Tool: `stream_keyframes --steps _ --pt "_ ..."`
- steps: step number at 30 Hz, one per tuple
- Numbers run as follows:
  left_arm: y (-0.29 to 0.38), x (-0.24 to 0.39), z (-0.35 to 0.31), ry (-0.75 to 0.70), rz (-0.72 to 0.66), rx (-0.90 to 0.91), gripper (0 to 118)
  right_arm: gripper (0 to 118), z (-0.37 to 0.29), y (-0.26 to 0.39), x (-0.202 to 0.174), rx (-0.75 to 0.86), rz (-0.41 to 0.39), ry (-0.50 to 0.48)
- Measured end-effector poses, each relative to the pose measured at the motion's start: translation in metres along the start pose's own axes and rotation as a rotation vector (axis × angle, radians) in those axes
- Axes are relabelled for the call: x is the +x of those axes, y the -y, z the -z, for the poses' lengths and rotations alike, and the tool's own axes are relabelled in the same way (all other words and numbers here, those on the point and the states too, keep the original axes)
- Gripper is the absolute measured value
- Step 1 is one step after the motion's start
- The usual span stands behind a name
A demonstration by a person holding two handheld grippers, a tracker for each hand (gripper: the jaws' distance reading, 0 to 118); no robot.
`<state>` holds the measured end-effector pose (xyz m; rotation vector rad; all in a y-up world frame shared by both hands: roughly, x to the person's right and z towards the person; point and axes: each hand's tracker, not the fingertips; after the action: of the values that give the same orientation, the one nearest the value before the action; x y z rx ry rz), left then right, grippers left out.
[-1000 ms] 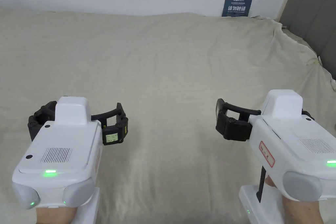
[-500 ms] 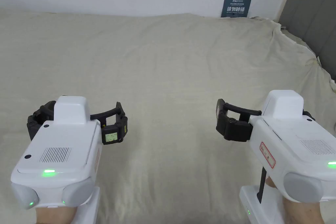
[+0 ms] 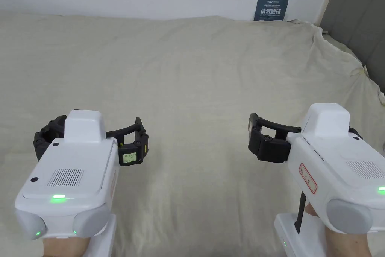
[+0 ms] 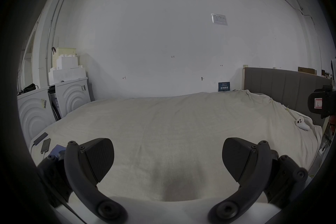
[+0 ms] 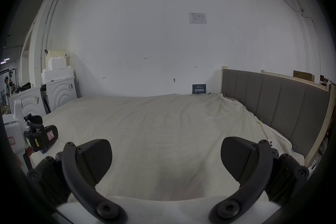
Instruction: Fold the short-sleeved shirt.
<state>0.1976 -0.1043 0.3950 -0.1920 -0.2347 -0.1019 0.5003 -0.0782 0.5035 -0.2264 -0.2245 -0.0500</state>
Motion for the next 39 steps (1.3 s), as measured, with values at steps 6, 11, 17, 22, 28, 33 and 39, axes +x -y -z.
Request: stream_keyframes --steps 6,11,17,22,28,33,39 --pt "0.001 0.002 -0.001 0.005 0.001 -0.003 118 118 0.001 0.002 -0.001 -0.006 -0.008 0.004" --pt "0.001 0.003 -0.001 0.008 0.001 -0.004 118 118 0.001 0.002 -0.001 -0.005 -0.005 0.0" --pt "0.001 0.005 -0.001 0.017 -0.001 -0.008 118 118 0.004 -0.002 -0.001 -0.047 0.043 0.023" --pt "0.004 0.007 -0.005 0.027 -0.042 -0.037 118 118 0.021 -0.017 0.005 -0.423 0.183 0.053" --pt "0.019 0.011 -0.011 0.069 -0.054 -0.098 118 117 0.016 -0.014 -0.007 -0.636 0.149 0.003" --pt "0.026 0.015 -0.013 0.078 -0.031 -0.119 118 117 0.006 -0.008 -0.019 -0.605 0.147 0.012" --pt "0.03 0.015 -0.013 0.085 -0.045 -0.127 118 117 0.012 -0.007 -0.018 -0.608 0.169 0.055"
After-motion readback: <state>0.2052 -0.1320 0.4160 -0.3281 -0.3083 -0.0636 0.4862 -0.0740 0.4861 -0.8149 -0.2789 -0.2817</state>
